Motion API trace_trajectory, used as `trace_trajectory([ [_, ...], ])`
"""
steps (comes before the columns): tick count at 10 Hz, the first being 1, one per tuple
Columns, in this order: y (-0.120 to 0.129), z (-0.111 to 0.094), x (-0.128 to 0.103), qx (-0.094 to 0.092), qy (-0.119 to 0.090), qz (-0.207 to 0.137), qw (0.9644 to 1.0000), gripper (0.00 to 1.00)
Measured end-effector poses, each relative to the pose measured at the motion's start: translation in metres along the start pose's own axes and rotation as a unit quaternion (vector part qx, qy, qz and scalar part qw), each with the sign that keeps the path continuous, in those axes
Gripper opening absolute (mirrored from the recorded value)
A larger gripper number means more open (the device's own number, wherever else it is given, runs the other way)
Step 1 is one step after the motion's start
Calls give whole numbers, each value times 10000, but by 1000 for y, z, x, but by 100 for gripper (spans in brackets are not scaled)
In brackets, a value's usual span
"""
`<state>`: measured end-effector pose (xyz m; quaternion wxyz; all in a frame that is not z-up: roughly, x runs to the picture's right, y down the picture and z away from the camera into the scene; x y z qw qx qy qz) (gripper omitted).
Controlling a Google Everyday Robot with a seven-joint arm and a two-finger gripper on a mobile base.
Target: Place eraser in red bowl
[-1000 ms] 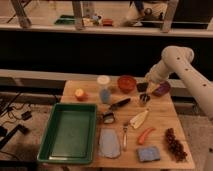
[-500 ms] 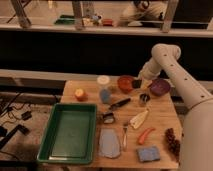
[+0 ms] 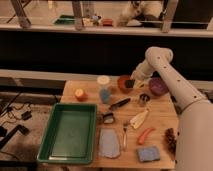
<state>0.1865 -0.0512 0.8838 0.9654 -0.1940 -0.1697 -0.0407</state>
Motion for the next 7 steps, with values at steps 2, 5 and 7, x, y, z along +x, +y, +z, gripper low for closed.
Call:
trace_trajectory([
  [2, -2, 6, 0, 97, -85, -4, 9999, 0],
  [5, -8, 25, -6, 119, -151, -86, 9998, 0],
  [7, -14, 33, -3, 138, -126, -125, 9997, 0],
])
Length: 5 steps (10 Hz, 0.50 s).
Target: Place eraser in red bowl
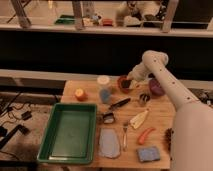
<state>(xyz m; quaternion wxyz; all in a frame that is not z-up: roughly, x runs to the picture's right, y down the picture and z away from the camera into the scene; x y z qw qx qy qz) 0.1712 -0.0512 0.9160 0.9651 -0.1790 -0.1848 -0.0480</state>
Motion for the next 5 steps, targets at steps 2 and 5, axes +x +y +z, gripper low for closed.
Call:
trace_trajectory([
  [2, -8, 5, 3, 56, 49, -59, 10000, 0],
  [5, -21, 13, 5, 122, 152, -132, 9997, 0],
])
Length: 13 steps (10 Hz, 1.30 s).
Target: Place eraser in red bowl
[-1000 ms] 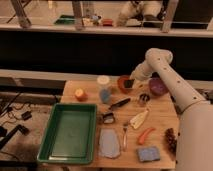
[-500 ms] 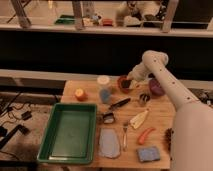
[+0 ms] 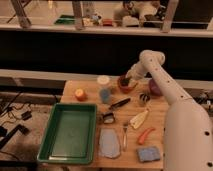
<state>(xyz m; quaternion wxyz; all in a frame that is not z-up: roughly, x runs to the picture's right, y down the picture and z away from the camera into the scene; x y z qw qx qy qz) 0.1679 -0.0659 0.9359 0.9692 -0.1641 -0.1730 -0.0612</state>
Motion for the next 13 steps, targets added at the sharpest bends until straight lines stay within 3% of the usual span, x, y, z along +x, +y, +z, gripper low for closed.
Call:
trace_trajectory([
  [4, -14, 5, 16, 63, 236, 21, 9997, 0],
  [6, -13, 6, 17, 42, 240, 22, 9997, 6],
  [13, -12, 6, 17, 38, 249, 19, 9997, 75],
])
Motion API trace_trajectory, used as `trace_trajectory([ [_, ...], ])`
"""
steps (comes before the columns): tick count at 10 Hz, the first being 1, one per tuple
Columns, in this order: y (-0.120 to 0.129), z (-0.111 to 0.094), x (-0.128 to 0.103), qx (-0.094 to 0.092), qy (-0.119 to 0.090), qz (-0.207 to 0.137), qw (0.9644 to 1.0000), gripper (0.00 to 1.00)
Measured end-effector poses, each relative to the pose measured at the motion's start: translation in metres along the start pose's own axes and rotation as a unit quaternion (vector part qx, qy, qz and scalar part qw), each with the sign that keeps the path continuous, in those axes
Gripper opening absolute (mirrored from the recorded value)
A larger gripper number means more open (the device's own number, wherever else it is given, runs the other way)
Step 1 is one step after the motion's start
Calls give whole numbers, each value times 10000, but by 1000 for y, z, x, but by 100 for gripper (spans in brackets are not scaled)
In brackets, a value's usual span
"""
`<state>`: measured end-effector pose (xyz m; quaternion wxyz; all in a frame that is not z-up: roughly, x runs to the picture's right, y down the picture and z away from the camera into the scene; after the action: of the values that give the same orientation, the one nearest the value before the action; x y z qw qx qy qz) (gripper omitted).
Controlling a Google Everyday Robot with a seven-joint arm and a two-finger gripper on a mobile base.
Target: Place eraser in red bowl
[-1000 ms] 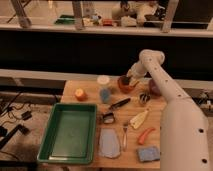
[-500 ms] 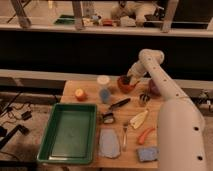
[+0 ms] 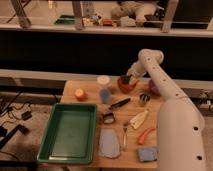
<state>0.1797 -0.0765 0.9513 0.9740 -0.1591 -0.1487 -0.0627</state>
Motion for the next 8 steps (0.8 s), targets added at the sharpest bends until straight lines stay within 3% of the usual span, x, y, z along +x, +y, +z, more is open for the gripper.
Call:
trace_trajectory([
  [1, 0, 0, 0, -1, -1, 0, 10000, 80],
  [8, 1, 1, 0, -7, -2, 4, 10000, 80],
])
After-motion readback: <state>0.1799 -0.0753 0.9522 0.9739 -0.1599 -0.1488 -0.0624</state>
